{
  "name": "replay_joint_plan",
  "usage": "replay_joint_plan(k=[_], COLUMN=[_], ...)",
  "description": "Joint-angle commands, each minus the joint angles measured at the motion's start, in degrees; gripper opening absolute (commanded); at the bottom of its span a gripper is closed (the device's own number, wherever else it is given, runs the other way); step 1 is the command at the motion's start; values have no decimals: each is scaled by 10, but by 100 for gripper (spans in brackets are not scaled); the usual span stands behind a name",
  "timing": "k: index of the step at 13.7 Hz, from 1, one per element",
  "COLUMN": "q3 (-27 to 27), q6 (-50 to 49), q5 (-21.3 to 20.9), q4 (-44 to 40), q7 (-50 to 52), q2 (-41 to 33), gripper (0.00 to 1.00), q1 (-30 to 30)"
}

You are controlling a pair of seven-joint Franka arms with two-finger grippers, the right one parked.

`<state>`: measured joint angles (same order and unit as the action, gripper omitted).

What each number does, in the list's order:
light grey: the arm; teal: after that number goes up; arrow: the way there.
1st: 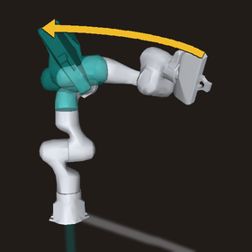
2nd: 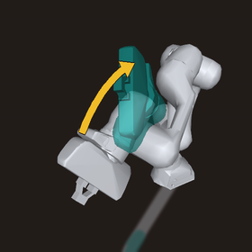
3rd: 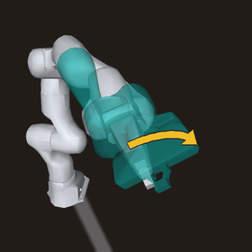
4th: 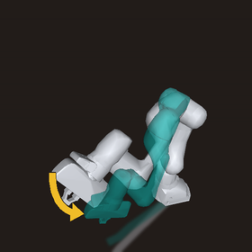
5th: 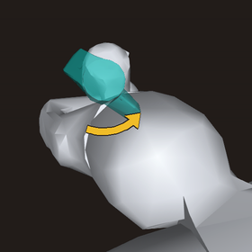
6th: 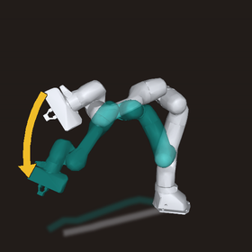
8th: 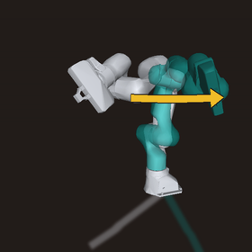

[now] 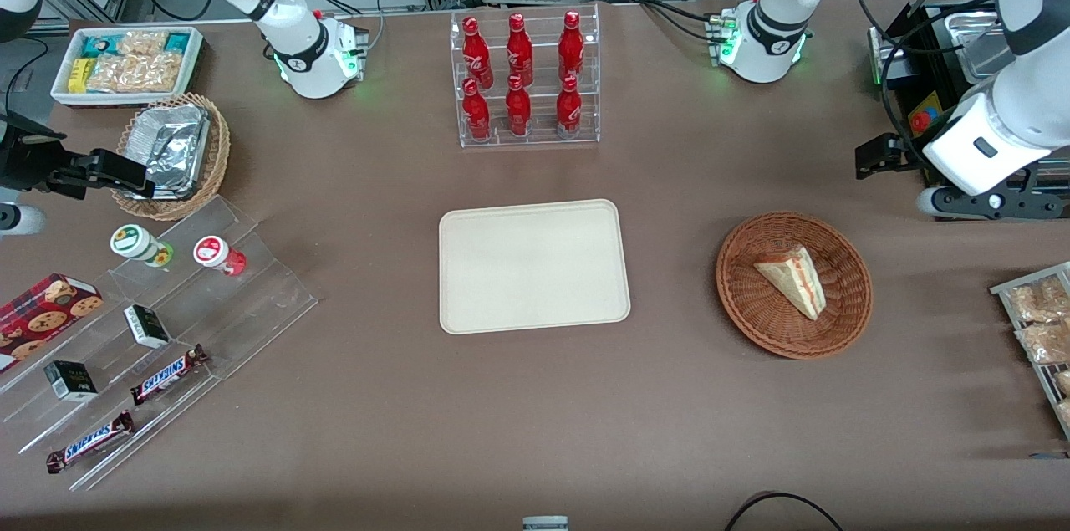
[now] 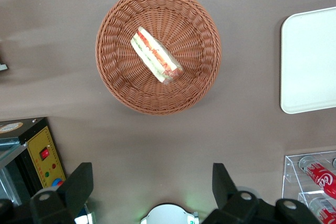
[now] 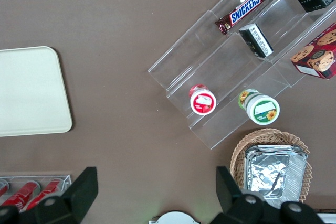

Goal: Place sandwich from basket to tray
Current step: 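Move the left gripper down over the wrapped sandwich in the wicker basket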

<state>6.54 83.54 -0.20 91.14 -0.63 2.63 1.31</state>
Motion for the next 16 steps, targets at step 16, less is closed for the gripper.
replay_joint_plan(k=[16], q3=[7], q6=[239], q5=[-1], q4=[192], q7=[93], q2=[25], gripper=[100], q1=[8])
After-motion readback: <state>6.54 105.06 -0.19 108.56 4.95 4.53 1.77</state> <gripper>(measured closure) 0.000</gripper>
